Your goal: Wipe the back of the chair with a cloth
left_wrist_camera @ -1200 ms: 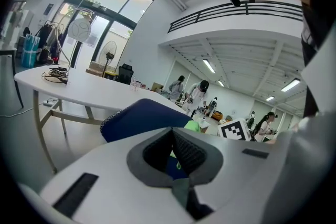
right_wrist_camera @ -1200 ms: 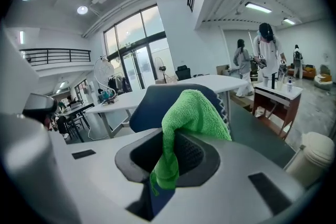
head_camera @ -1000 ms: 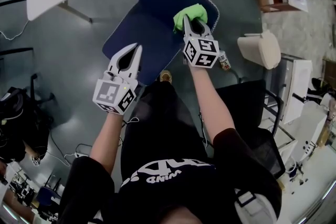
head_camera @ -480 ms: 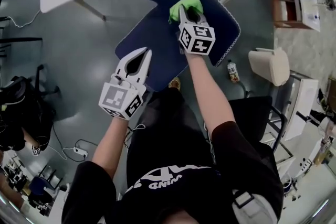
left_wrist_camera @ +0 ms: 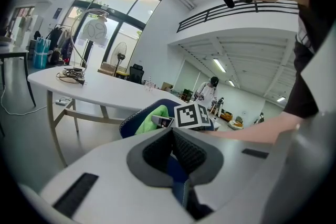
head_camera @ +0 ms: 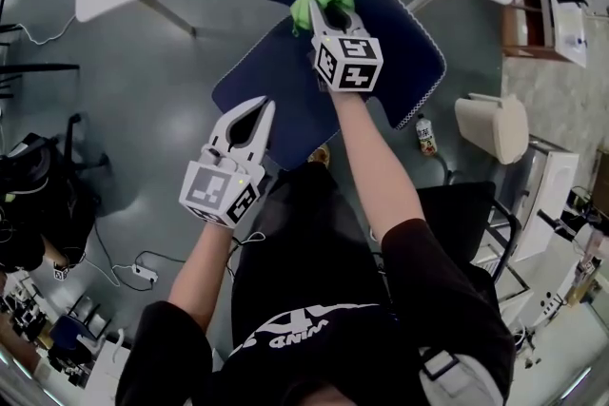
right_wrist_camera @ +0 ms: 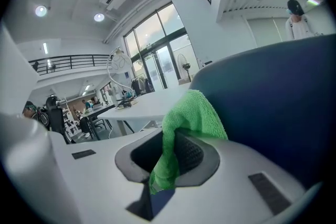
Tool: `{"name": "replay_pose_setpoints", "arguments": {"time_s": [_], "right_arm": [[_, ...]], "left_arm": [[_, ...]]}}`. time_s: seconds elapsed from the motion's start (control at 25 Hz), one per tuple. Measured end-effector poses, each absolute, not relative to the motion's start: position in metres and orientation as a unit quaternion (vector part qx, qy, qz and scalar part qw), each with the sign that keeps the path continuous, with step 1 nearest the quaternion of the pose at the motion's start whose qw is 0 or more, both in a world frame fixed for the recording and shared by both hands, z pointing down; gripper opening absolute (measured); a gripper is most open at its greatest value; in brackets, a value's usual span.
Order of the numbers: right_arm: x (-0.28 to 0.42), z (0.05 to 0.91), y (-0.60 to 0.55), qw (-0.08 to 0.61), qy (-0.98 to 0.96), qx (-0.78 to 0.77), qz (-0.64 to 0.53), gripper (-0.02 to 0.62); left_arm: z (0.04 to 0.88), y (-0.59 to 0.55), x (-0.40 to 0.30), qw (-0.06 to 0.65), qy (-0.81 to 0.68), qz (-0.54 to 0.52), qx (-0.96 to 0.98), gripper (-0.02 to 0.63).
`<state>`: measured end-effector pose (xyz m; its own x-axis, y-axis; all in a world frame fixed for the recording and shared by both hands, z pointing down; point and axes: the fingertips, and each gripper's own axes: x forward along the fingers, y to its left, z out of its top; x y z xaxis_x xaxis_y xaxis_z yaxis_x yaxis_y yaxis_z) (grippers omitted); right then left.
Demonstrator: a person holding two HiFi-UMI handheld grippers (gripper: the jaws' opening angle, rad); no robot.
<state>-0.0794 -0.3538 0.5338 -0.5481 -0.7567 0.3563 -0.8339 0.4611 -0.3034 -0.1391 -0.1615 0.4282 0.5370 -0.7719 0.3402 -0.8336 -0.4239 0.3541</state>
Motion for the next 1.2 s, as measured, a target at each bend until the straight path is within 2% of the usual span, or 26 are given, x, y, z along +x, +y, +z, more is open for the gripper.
{"name": "replay_pose_setpoints", "arguments": {"time_s": [0.2,0.56,0.76,1.2], "right_arm": [[-0.044,0.541,-0.306,0.081,-0.835,0.487,0.241,0.054],[0.037,0.551,-0.195,0.121,-0.810,0.522,0.240,0.054],[0.076,0.551,-0.156,0.122,-0.782,0.557,0.251,0.054],[0.106,0.583,-0.129,0.141,-0.738,0.601,0.272,0.054]], "left_arm": [[0.434,-0.163,-0.127,0.250,-0.468,0.065,0.845,-0.002],[0.434,-0.160,-0.092,0.246,-0.432,0.067,0.865,-0.002],[0.438,-0.149,-0.082,0.254,-0.423,0.068,0.867,-0.002],[0.446,-0.128,-0.072,0.258,-0.414,0.069,0.870,-0.002]]}}
